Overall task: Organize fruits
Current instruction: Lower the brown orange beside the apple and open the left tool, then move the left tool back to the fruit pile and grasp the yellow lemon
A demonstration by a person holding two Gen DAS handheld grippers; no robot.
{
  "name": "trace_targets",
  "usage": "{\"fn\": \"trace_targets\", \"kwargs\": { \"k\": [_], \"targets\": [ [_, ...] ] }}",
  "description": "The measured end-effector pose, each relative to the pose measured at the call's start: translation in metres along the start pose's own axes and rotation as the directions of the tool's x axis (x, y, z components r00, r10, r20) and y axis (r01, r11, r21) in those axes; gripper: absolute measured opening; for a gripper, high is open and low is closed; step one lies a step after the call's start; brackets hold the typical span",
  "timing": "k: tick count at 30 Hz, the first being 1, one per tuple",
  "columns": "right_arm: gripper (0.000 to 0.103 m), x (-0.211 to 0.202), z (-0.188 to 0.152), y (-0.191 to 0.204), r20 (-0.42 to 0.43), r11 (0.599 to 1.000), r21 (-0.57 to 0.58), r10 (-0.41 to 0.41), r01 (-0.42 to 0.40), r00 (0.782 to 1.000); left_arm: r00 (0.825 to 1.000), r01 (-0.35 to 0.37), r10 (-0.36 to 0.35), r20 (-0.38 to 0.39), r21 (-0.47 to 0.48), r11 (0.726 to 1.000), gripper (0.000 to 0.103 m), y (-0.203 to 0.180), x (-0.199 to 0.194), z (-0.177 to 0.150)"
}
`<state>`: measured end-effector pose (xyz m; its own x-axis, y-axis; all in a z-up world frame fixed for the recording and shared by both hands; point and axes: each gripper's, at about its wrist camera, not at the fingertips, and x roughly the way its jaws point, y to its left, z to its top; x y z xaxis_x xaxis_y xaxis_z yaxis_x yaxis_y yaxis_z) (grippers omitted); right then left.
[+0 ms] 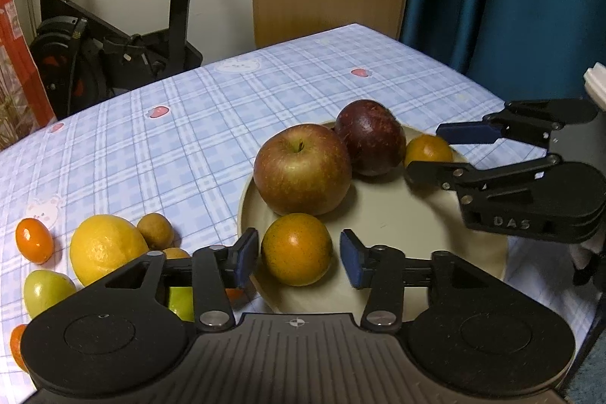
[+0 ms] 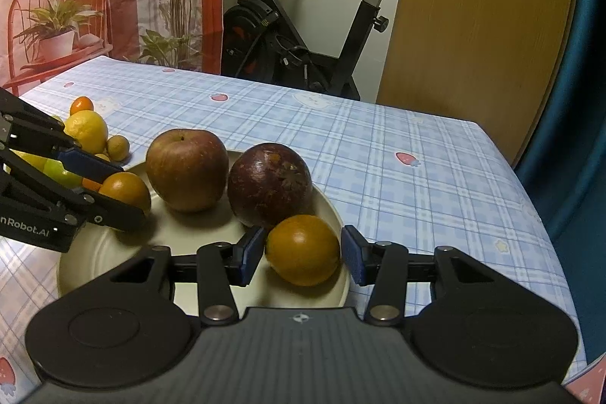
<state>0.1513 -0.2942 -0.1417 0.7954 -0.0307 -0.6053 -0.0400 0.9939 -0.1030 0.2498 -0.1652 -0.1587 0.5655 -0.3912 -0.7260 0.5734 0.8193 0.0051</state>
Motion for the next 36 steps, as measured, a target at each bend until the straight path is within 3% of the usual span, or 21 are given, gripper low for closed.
{"fn": "trace_targets", "kwargs": {
  "k": [2,5,10,22,36],
  "targets": [
    [0.049,-0.001,0.001,0.001,0.0,1.0,-0.004,-0.005,0.005,1.0,1.0,0.001,-0.001,0.01,-0.005,1.0,0.068,0.0,-0.004,0.001],
    [0.053,-0.003,0.003,0.003,0.002,1.0,-0.002,-0.005,0.005,1.0,1.0,0.007,-0.007,0.023,-0.018,1.0,0.071,0.001,-0.01,0.002],
    [0.058,-0.011,0.007,0.004,0.011,1.0,0.006,-0.005,0.005,1.0,0.999,0.016,-0.014,0.047,-0.051,0.999,0.072,0.008,-0.022,0.003],
    [0.059,-0.031,0.021,0.015,0.043,0.999,0.045,0.0,-0.002,0.999,0.993,0.015,-0.002,0.118,-0.107,0.994,0.072,0.026,-0.055,0.007],
    [0.059,-0.037,0.049,0.037,0.088,0.994,0.081,0.06,-0.067,0.994,0.979,-0.044,0.082,0.188,-0.195,0.98,0.072,0.085,-0.103,0.007]
  ]
}}
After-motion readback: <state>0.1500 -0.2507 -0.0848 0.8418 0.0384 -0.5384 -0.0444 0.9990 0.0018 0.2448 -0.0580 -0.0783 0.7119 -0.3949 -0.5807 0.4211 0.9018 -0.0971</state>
